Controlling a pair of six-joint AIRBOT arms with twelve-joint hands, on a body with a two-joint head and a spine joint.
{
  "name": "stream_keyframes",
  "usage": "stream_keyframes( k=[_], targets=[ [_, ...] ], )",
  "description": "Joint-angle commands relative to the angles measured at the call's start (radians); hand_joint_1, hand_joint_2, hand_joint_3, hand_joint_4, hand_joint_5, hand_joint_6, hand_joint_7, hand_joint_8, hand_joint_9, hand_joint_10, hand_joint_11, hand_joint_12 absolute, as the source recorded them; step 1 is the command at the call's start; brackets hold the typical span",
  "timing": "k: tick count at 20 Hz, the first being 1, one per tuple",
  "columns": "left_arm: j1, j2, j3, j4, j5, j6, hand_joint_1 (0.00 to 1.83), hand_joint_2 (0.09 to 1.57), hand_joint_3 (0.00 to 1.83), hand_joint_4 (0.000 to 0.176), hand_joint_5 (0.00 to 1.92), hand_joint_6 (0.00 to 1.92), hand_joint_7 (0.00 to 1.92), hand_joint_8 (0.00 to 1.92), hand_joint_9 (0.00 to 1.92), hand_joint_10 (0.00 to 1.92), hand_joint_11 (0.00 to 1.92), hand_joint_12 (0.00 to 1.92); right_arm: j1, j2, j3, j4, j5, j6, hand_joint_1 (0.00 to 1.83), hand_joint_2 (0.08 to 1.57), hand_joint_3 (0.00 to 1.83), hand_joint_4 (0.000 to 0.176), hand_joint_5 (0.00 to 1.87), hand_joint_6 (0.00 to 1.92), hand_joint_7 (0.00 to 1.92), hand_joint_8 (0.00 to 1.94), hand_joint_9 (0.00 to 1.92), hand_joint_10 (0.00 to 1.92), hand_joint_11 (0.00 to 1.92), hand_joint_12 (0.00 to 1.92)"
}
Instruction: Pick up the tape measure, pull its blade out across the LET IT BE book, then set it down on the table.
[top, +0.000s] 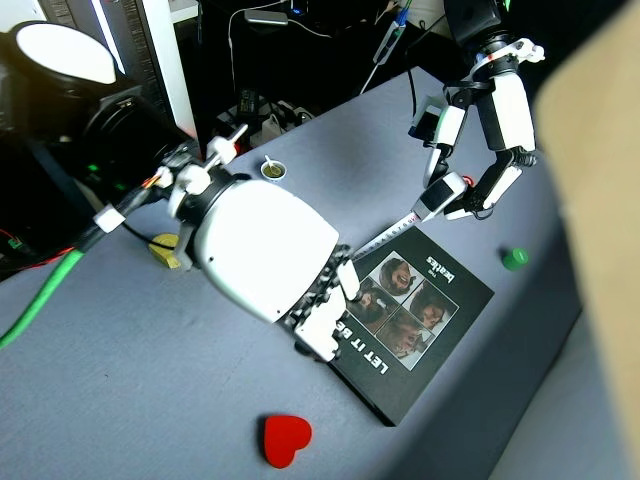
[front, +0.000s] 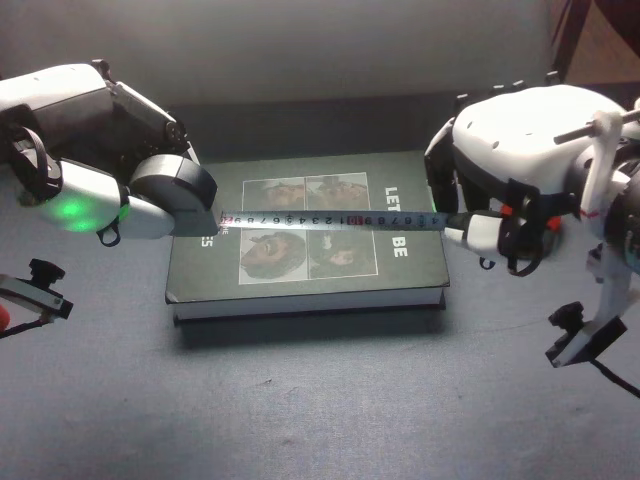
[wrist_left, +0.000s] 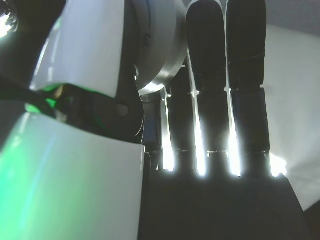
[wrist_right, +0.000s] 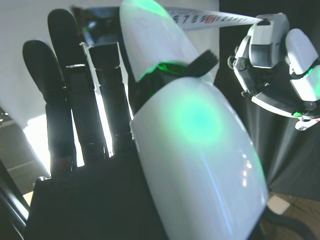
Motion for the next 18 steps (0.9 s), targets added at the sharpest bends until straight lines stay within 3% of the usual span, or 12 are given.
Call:
stream_keyframes(
  k=[1, 9, 18],
  targets=[
    [-0.006, 0.004, 0.006, 0.004, -0.110, 0.000, 1.39, 1.07, 0.00, 0.000, 0.95, 0.92, 1.13, 0.61, 1.08, 1.02, 1.02, 0.82, 0.012, 0.018, 0.005, -0.074, -0.047, -0.011, 1.17, 1.19, 0.00, 0.018, 0.83, 1.28, 0.87, 1.11, 0.78, 0.67, 0.49, 1.34],
    [-0.009, 0.004, 0.005, 0.004, -0.110, 0.000, 1.39, 1.07, 0.00, 0.000, 0.96, 0.93, 1.10, 0.64, 1.08, 1.02, 1.00, 0.81, 0.014, 0.085, 0.009, -0.095, 0.009, -0.008, 1.18, 1.19, 0.00, 0.011, 0.84, 1.29, 0.86, 1.11, 0.78, 0.67, 0.49, 1.34],
    [-0.009, 0.004, 0.007, 0.004, -0.110, -0.001, 1.39, 1.07, 0.00, 0.000, 0.95, 0.92, 1.13, 0.61, 1.08, 1.01, 1.02, 0.81, 0.008, 0.157, 0.013, -0.116, 0.056, -0.001, 1.17, 1.19, 0.00, 0.017, 0.83, 1.28, 0.86, 1.12, 0.77, 0.68, 0.49, 1.36]
  ],
)
